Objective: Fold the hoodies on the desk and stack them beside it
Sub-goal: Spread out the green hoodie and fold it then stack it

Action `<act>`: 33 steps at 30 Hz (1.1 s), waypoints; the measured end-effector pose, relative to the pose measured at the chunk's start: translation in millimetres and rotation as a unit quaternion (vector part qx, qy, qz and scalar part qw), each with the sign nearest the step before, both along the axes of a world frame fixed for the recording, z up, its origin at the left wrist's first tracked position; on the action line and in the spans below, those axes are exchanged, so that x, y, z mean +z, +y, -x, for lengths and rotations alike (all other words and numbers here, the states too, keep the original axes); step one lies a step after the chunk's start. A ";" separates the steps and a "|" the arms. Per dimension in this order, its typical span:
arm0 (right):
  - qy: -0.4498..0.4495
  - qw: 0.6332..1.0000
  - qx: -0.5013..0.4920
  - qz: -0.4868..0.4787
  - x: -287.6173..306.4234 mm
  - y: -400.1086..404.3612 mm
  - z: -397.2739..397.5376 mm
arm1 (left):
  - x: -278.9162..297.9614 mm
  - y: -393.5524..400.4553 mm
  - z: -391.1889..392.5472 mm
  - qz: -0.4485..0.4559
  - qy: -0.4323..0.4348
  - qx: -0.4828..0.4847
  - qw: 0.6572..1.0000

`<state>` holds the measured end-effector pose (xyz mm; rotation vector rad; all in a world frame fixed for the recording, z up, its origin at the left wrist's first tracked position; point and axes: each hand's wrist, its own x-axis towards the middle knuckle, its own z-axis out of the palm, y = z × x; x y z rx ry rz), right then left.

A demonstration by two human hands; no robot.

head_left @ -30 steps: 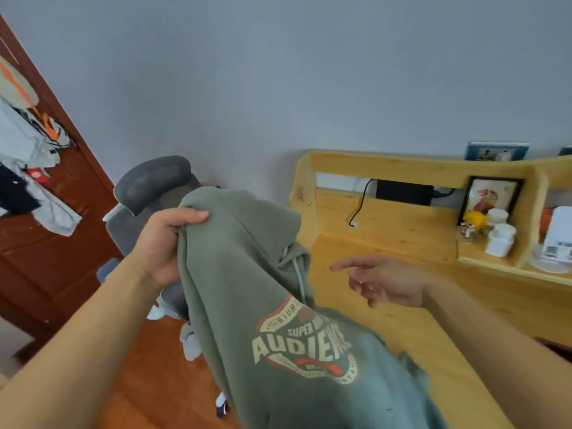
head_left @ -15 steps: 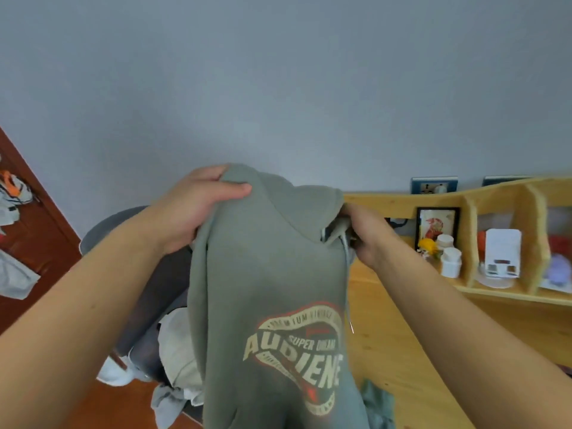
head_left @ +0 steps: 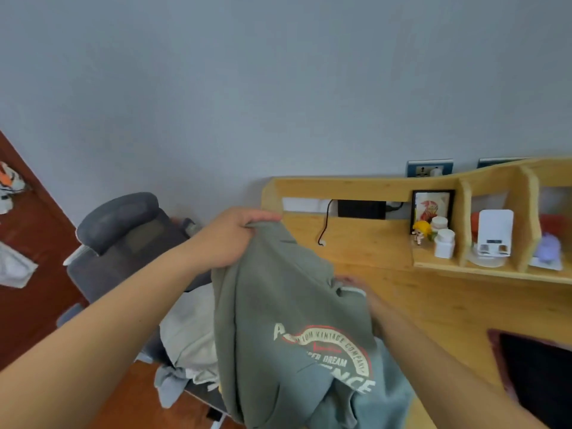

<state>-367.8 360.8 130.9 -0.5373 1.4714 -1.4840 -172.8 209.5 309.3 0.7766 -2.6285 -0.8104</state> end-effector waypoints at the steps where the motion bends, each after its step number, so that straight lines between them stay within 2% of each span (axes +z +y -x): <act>1: -0.042 0.998 0.037 -0.019 -10.8 7.0 -20.4 | -1.2 3.9 0.1 -0.024 0.021 0.008 0.999; 2: -0.083 0.993 0.068 -0.039 -14.8 11.3 -40.2 | -2.4 5.5 0.0 -0.037 0.028 0.017 0.999; 5: -0.089 0.982 0.148 -0.071 -14.2 20.1 -62.0 | -9.8 -12.9 -8.6 -0.020 -0.004 0.057 0.998; 7: -0.011 0.980 0.178 -0.091 -11.6 21.2 -48.4 | -19.0 -34.4 -20.2 -0.012 -0.033 0.100 0.994; 9: 0.074 0.976 0.166 -0.121 -0.8 24.7 -32.6 | -29.8 -52.3 -28.7 -0.021 -0.043 0.124 0.991; 12: 0.096 0.979 0.132 -0.124 19.0 25.5 -14.8 | -44.5 -66.7 -33.8 -0.052 -0.029 0.124 0.991; 14: 0.123 0.988 -0.013 -0.087 31.2 19.7 -2.8 | -53.1 -74.2 -33.7 -0.025 -0.037 0.122 0.991; 15: 0.181 0.975 -0.109 -0.064 39.6 17.9 4.0 | -56.5 -76.9 -33.1 0.004 -0.050 0.125 0.991; 16: 0.259 0.944 -0.198 -0.039 51.3 19.2 8.6 | -59.0 -77.2 -32.3 0.033 -0.061 0.125 0.990; 18: 0.393 0.876 -0.278 0.026 73.6 22.5 10.9 | -59.7 -60.7 -24.1 0.044 -0.061 0.099 0.992; 20: 0.469 0.849 -0.228 0.084 94.8 17.0 -4.7 | -58.2 -20.0 -6.2 -0.013 -0.043 -0.020 0.999; 22: 0.524 0.830 -0.143 0.129 106.6 3.9 -33.0 | -58.7 26.2 18.2 -0.084 -0.027 -0.154 0.984; 24: 0.561 0.809 -0.081 0.158 114.4 2.0 -52.2 | -68.5 47.6 38.6 -0.047 0.037 -0.184 0.981; 25: 0.540 0.822 -0.044 0.173 115.4 7.2 -52.0 | -71.3 49.0 43.5 -0.016 0.076 -0.168 0.983; 27: 0.388 0.897 -0.019 0.211 113.1 30.6 -41.5 | -77.5 40.7 42.5 0.006 0.107 -0.149 0.983; 29: 0.270 0.935 -0.124 0.191 91.8 49.6 -19.6 | -83.5 34.5 34.1 -0.002 0.128 -0.146 0.981; 30: 0.269 0.942 -0.154 0.131 78.7 55.1 -10.2 | -85.3 35.2 31.2 -0.001 0.141 -0.147 0.979; 31: 0.295 0.945 -0.133 0.046 64.2 58.1 -4.6 | -86.2 36.7 30.3 0.001 0.150 -0.146 0.978; 33: 0.315 0.945 -0.004 -0.082 39.8 59.3 -6.3 | -85.2 39.0 32.7 0.011 0.154 -0.142 0.978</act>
